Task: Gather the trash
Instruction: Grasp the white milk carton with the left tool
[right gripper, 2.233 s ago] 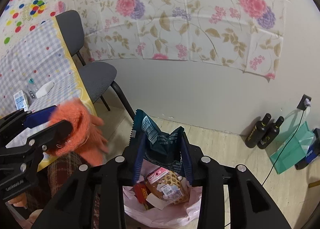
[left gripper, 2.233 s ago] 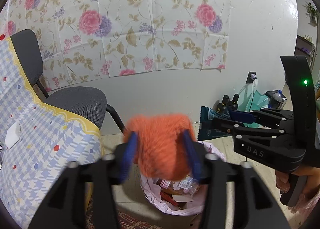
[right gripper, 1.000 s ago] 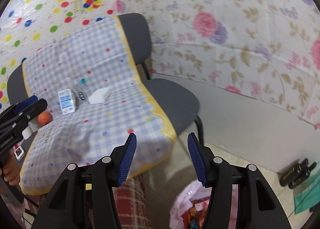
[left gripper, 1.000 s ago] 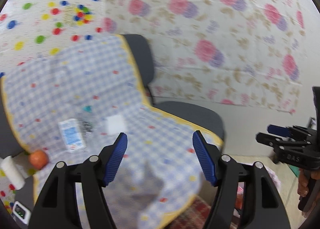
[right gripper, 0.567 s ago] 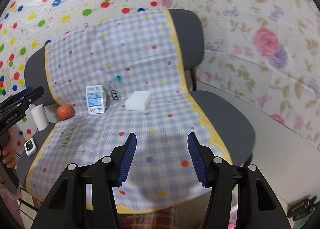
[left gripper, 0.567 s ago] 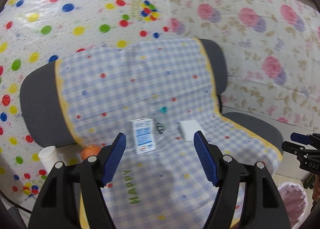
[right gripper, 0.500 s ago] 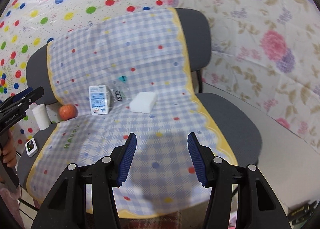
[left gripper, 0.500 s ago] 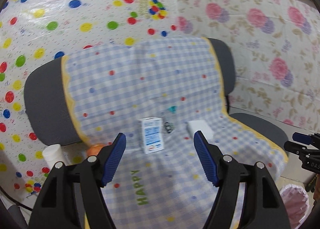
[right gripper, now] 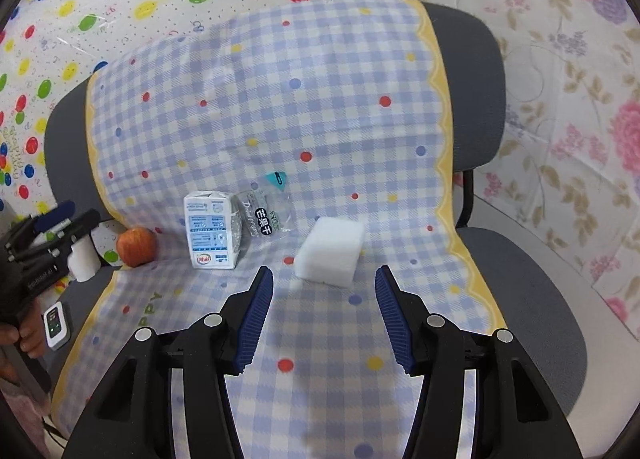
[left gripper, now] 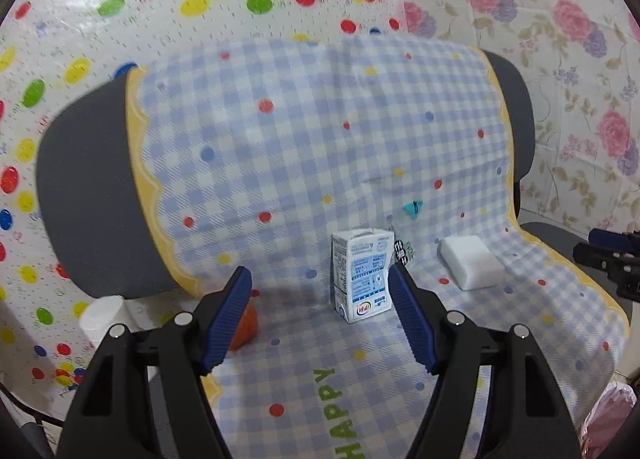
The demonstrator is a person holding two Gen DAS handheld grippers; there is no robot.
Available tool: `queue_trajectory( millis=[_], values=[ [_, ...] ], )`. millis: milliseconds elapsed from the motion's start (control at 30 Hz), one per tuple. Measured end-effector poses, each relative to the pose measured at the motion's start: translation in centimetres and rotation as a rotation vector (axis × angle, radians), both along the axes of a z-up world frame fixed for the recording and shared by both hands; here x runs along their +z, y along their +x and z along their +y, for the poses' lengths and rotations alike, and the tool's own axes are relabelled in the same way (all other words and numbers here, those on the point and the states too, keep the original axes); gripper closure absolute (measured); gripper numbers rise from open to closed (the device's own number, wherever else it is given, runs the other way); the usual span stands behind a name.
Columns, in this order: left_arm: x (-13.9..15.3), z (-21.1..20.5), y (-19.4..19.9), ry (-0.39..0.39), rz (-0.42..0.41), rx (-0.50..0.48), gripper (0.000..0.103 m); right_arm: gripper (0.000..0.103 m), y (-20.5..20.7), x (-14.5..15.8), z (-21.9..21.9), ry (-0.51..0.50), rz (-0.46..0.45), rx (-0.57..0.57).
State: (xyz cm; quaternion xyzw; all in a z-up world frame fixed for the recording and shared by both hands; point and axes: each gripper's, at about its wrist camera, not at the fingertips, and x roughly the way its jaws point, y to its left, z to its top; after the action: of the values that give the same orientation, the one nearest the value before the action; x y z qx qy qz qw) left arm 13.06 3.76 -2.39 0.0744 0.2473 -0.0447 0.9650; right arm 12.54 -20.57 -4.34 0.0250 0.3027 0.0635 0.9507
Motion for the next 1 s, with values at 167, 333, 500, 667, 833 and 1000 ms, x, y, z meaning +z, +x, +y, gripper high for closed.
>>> queue_trajectory(
  millis=[167, 333, 500, 667, 833, 1000],
  values=[
    [-3.8, -0.4, 4.1, -0.031, 0.102, -0.031, 0.027, 0.048, 3.8, -1.5, 0.7, -0.003, 0.048, 0.014],
    [-6.4, -0.5, 7.2, -0.071, 0.164, -0.041, 0.027, 0.048, 6.8, -3.4, 0.9, 0.004, 0.098, 0.021],
    [-8.4, -0.4, 10.4, -0.123, 0.217, -0.033, 0.027, 0.048, 8.9, -4.8, 0.7, 0.02, 0.132, 0.024],
    [-9.7, -0.7, 12.8, -0.144, 0.249, -0.045, 0.027, 0.048, 10.3, -5.6, 0.4, 0.027, 0.158, 0.033],
    [-10.3, -0.9, 14.6, -0.16, 0.267, -0.076, 0.027, 0.046, 11.6, -6.2, 0.4, 0.034, 0.177, 0.047],
    [-11.3, -1.1, 16.2, -0.196, 0.355, -0.149, 0.027, 0.046, 12.2, -6.7, 0.1, 0.036, 0.188, 0.042]
  ],
)
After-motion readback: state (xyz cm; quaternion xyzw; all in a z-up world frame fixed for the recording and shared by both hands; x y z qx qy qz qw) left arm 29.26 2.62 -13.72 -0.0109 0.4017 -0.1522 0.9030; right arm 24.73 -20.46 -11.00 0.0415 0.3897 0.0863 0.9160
